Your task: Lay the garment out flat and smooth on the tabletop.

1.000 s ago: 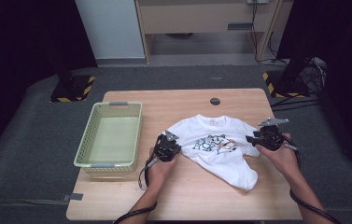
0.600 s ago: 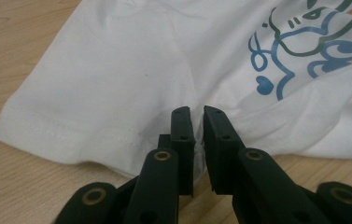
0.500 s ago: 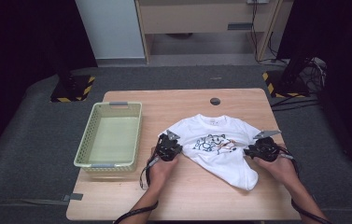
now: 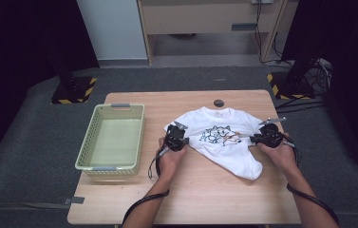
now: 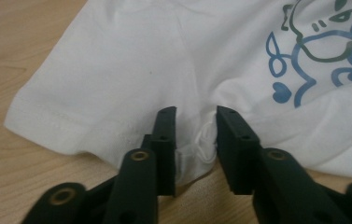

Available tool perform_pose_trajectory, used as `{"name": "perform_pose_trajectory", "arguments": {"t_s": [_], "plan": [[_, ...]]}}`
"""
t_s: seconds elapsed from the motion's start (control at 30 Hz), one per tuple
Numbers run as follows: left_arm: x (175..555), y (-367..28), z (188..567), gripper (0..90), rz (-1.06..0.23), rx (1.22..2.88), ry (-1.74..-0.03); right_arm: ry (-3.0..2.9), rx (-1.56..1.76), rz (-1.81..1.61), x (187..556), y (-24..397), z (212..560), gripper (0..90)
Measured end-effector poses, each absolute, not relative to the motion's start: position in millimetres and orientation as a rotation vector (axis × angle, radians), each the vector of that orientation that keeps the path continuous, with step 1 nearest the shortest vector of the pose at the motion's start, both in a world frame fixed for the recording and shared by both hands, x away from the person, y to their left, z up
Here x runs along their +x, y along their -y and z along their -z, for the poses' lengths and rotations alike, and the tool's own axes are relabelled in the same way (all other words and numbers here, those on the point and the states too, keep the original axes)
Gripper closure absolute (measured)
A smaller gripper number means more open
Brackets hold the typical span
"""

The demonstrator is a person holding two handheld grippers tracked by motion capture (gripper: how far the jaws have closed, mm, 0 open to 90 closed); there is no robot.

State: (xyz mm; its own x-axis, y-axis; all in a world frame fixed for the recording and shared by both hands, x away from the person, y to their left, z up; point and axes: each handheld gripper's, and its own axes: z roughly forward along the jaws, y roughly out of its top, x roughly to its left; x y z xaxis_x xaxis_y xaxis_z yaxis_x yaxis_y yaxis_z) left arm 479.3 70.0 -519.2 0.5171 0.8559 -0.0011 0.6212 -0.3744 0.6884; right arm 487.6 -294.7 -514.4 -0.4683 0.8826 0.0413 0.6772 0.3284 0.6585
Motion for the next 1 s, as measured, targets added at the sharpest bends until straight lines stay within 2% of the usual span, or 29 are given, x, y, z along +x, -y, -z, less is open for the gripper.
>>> {"name": "perform_pose_trajectory", "arguments": {"t_s": [0.1,0.23,0.33,0.6,0.77,0.83,0.93,0.97,1.0], "plan": [[473,-68,511,53.7,-0.526,2.093,-1.170,-2.247,1.354,-0.933,477,296,503,70.1],[458,-68,497,47.1,-0.450,2.024,-1.151,-2.251,1.314,-0.996,460,297,488,70.0],[442,-71,488,43.5,-0.394,2.007,-1.118,-2.261,1.293,-1.034,450,295,481,66.7],[401,-95,494,39.5,-0.289,2.043,-1.063,-2.342,1.233,-1.092,434,275,475,54.6],[394,-102,500,40.0,-0.287,2.081,-1.048,-2.392,1.264,-1.061,439,266,485,53.4],[395,-102,498,40.1,-0.287,2.076,-1.047,-2.415,1.265,-1.068,441,262,486,60.1],[395,-103,496,40.1,-0.300,2.069,-1.049,-2.446,1.214,-1.054,439,254,485,82.6],[394,-104,496,40.3,-0.305,2.074,-1.047,-2.451,1.196,-1.060,437,252,483,87.2],[394,-105,496,40.5,-0.306,2.076,-1.049,-2.452,1.184,-1.066,435,250,480,87.9]]}}
